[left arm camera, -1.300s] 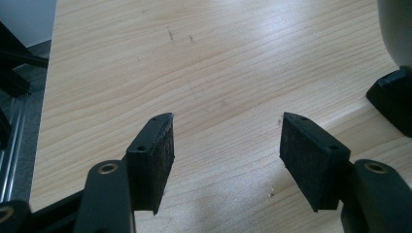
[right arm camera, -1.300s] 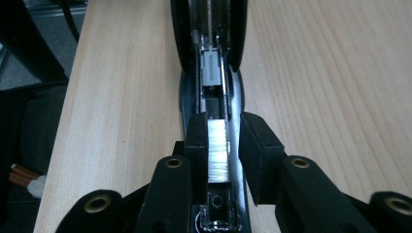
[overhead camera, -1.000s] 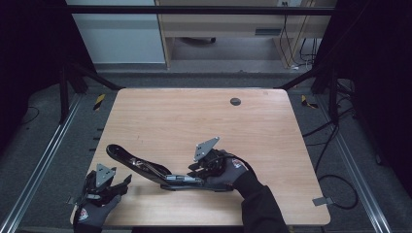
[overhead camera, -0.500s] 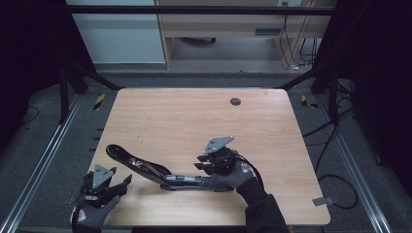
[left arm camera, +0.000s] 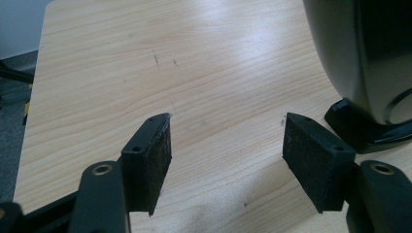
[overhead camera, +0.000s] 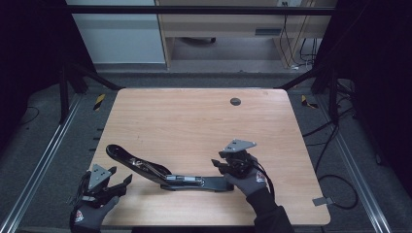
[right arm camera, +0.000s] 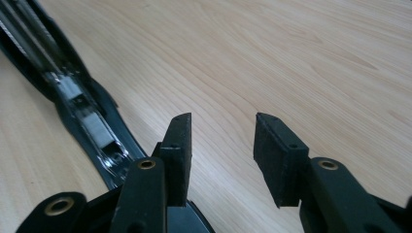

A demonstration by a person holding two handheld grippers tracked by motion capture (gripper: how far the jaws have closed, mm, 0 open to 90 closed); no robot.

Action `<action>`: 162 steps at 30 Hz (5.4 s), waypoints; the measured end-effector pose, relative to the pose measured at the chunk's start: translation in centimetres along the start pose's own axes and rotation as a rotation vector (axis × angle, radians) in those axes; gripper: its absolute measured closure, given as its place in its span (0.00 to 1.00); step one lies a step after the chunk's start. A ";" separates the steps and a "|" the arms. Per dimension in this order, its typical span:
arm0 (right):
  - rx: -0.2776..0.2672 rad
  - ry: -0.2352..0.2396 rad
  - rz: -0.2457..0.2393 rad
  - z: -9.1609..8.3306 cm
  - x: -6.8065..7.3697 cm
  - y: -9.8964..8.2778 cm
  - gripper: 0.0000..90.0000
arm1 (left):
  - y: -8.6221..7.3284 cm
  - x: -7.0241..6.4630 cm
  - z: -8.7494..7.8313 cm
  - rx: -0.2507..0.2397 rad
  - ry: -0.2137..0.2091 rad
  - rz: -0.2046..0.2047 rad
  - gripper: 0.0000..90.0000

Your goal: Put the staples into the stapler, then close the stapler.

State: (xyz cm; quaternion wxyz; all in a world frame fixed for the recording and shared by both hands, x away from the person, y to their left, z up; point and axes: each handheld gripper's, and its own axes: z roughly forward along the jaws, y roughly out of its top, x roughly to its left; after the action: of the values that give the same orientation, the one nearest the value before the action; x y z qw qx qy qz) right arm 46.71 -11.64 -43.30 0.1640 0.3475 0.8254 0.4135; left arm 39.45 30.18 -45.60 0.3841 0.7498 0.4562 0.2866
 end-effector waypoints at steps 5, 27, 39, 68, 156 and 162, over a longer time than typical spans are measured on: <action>-0.032 -0.073 0.087 -1.6 -1.1 -1.9 0.61 | 0.3 0.1 -0.3 -0.012 0.003 -0.001 0.37; -0.047 -0.150 0.172 -4.2 -1.4 -7.4 0.57 | 1.3 0.2 -2.0 -0.063 -0.029 -0.006 0.36; -0.023 -0.139 0.148 -4.0 -1.0 -7.5 0.66 | 2.2 -0.1 -3.1 -0.076 -0.048 0.022 0.35; 0.026 -0.081 0.112 -2.3 0.7 -6.9 0.69 | 4.6 -1.5 -3.7 -0.131 -0.086 0.035 0.34; 0.101 -0.020 0.101 -0.2 2.1 -7.1 1.00 | 7.5 -2.2 -3.0 -0.171 -0.106 -0.009 0.59; 0.101 -0.017 0.113 -0.2 2.0 -7.1 1.00 | 7.9 -2.6 -3.0 -0.171 -0.113 -0.001 0.60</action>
State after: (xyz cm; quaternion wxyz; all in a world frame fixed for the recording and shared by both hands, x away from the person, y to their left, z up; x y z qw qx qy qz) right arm 42.06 -13.24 -48.81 0.1295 0.4049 0.8229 0.3769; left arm 39.72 26.50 -37.60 0.4720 0.7291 0.4081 0.2813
